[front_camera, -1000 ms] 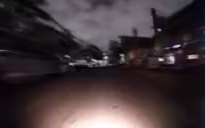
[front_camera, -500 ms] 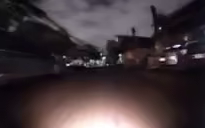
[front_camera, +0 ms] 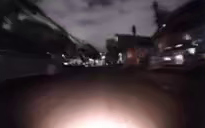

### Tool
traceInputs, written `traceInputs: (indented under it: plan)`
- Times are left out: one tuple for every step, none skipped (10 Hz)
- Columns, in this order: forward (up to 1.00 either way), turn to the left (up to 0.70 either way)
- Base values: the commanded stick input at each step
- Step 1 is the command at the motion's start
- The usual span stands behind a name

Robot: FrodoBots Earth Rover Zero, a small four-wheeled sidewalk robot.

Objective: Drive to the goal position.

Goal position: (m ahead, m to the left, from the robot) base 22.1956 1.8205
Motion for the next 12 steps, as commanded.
traceInputs:
  plan:
    - [1.00, -0.27]
    - [1.00, -0.01]
    - [1.00, 0.00]
    - [1.00, -0.12]
    - [1.00, -0.09]
    - [1.00, 0.00]
    - [1.00, -0.16]
    - [1.00, -0.27]
    - [1.00, -0.10]
    - [1.00, 0.00]
    - [1.00, 0.00]
    - [1.00, 0.00]
